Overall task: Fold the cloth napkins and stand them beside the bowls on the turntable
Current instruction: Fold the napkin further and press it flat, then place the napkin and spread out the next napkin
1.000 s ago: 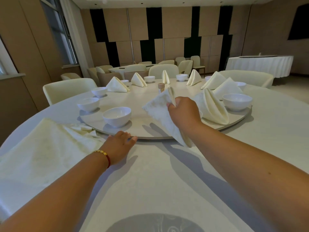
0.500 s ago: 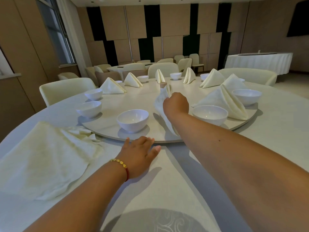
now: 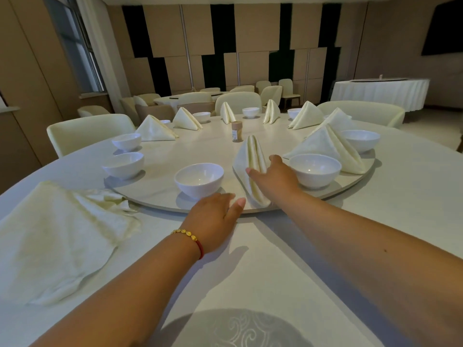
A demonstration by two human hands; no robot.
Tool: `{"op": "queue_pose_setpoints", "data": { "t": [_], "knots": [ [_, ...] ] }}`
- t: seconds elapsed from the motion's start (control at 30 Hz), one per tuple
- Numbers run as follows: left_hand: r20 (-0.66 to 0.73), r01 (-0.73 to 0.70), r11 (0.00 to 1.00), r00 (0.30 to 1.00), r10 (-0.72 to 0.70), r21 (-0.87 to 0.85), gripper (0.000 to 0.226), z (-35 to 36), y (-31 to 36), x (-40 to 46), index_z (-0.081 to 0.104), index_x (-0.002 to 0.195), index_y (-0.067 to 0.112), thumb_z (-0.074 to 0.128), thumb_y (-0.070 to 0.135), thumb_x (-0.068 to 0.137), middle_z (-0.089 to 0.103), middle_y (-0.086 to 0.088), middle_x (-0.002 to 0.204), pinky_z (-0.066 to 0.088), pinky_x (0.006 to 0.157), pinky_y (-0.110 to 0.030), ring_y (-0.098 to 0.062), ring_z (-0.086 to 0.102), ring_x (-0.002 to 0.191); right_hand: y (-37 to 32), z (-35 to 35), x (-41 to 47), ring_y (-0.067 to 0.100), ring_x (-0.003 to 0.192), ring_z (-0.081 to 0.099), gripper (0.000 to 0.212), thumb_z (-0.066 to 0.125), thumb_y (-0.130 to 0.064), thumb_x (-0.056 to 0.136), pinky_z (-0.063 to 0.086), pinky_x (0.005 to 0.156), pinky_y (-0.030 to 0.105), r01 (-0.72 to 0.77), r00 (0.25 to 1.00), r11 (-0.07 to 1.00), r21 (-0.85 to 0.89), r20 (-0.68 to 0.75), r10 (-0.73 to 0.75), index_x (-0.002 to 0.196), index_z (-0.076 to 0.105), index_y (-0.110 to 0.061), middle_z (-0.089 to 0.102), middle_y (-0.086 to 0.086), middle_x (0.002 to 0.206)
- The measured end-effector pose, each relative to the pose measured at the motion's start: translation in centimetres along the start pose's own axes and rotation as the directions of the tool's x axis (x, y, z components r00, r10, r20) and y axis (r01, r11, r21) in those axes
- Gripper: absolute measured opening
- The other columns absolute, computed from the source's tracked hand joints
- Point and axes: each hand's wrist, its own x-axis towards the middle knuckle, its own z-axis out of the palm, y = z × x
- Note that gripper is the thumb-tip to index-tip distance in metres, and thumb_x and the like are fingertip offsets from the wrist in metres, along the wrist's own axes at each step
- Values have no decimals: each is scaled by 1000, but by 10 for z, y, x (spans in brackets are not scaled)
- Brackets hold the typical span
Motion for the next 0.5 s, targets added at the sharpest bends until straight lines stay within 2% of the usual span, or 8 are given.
{"op": "queue_pose_setpoints", "data": {
  "t": [0.07, 0.1, 0.2, 0.23, 0.3, 0.4, 0.5],
  "knots": [
    [-43, 40, 986, 998, -48, -163, 92, 7, 5, 14, 54, 112, 10, 8, 82, 78, 59, -16, 110, 45, 96, -46, -32, 54, 107, 19, -3, -12, 28, 117, 55, 72, 53, -54, 91, 47, 90, 36, 83, 996, 996, 23, 15, -83, 147, 25, -18, 54, 7, 133],
    [-51, 46, 973, 997, -59, -225, 97, 12, 8, 20, 52, 123, 13, 9, 85, 76, 59, -14, 119, 43, 100, -48, -30, 53, 113, 29, -4, -19, 28, 120, 53, 70, 50, -54, 92, 46, 95, 38, 124, 992, 991, 44, 14, -125, 148, 24, -22, 52, 7, 137],
    [-83, 22, 932, 995, -55, -361, 78, 22, 24, 35, 43, 139, 32, 15, 80, 84, 52, 3, 137, 35, 111, -43, -15, 46, 127, 49, -2, -27, 23, 122, 51, 59, 34, -58, 96, 44, 98, 40, 241, 969, 966, 94, 28, -244, 147, 26, -30, 49, 2, 140],
    [-95, 8, 919, 994, -50, -394, 67, 23, 31, 38, 42, 140, 33, 19, 72, 90, 50, 7, 138, 32, 111, -36, -11, 45, 126, 52, -1, -27, 22, 121, 51, 56, 29, -59, 96, 44, 97, 39, 273, 960, 957, 93, 34, -278, 146, 28, -33, 50, 1, 139],
    [-106, -7, 907, 993, -42, -420, 50, 25, 44, 40, 45, 138, 30, 21, 53, 100, 50, 12, 129, 31, 104, -26, -6, 44, 117, 55, 0, -24, 20, 120, 51, 56, 21, -61, 96, 44, 97, 38, 325, 944, 943, 65, 27, -327, 143, 34, -35, 52, -1, 136],
    [-126, -1, 913, 990, -55, -407, 53, 32, 52, 42, 56, 128, 26, 17, 51, 100, 61, 2, 123, 43, 98, -32, -14, 56, 109, 56, 6, -19, 20, 113, 54, 68, 4, -68, 91, 46, 93, 38, 386, 922, 922, -16, 26, -385, 134, 45, -36, 59, 1, 124],
    [-131, 18, 924, 989, -73, -382, 56, 40, 48, 46, 59, 119, 20, 17, 52, 100, 63, -4, 113, 47, 93, -37, -20, 58, 102, 55, 5, -16, 22, 101, 57, 76, -3, -68, 85, 49, 84, 39, 342, 939, 935, -95, 3, -343, 119, 53, -29, 62, 3, 109]
  ]
}}
